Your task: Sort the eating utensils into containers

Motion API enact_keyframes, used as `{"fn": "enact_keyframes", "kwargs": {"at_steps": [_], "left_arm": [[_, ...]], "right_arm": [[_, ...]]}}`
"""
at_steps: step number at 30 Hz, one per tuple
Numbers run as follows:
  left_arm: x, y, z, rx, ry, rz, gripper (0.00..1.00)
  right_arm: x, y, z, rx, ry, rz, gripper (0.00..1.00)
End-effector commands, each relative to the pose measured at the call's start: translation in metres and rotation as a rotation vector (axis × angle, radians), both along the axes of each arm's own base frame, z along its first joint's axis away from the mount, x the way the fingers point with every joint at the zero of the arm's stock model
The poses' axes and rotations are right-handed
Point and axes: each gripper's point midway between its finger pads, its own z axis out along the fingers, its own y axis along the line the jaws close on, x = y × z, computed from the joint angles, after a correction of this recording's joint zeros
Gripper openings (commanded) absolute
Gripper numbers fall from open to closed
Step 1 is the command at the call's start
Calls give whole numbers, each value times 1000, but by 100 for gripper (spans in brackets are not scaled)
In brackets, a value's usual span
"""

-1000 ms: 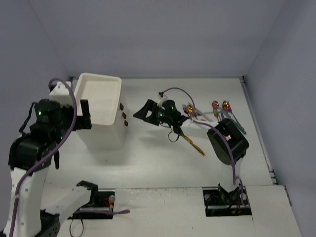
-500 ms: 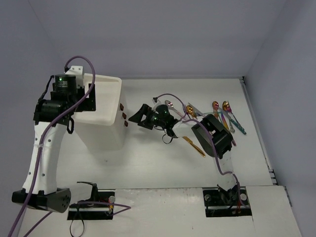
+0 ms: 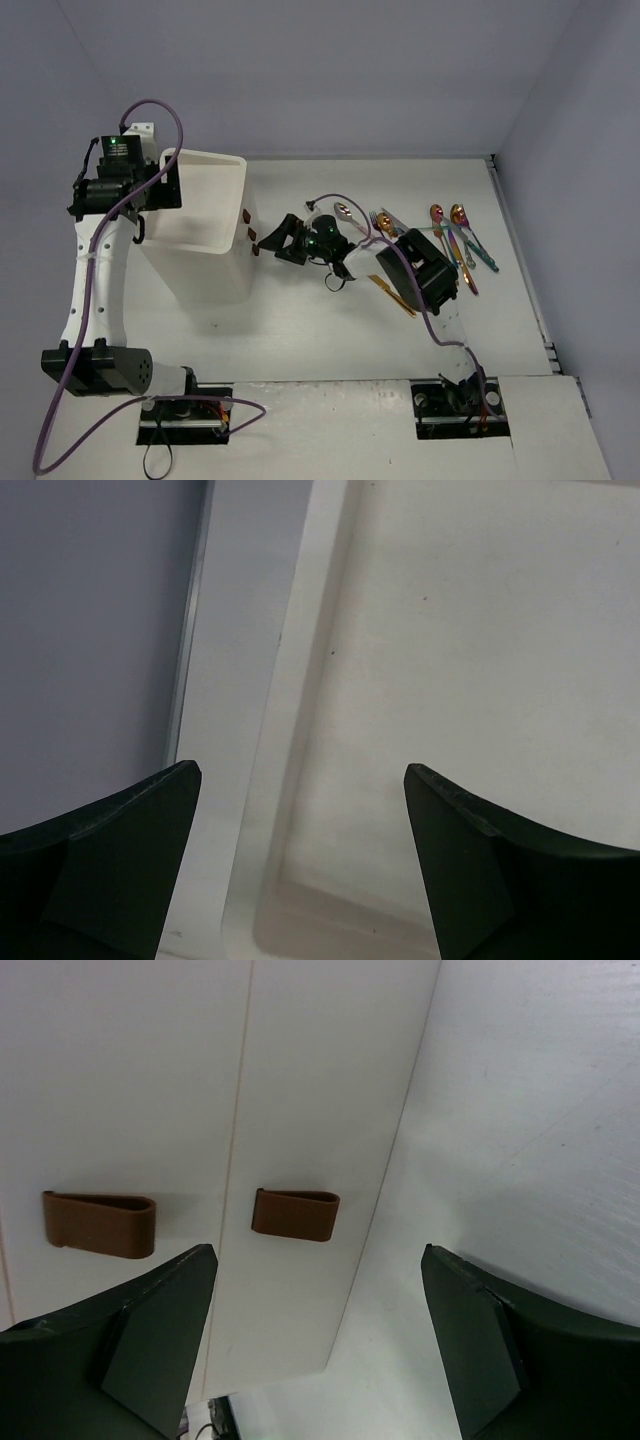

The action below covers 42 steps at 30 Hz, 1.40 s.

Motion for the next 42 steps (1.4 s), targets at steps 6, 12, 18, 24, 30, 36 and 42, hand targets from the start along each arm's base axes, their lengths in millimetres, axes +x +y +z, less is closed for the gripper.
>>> {"fn": "enact_keyframes", "kwargs": {"at_steps": [6, 12, 18, 24, 30, 36, 42], "left_arm": [[27, -3, -6, -25, -33, -33, 72], [31, -3, -9, -30, -35, -36, 47], [31, -3, -14, -27, -35, -36, 30], [31, -1, -18, -18, -41, -35, 18], [30, -4, -17, -36, -54, -32, 11], [27, -5, -20, -48, -59, -27, 9], [27, -7, -19, -62, -61, -28, 9]], "right_arm": [[7, 29, 49, 136, -119, 68, 80], [6, 36, 48, 172, -123, 92, 79], [0, 46, 46, 195, -131, 127, 78], [-5, 52, 53, 250, -156, 160, 73], [-16, 56, 65, 345, -173, 213, 63], [-30, 57, 72, 427, -161, 255, 54], [-36, 57, 81, 480, -182, 285, 52]]}}
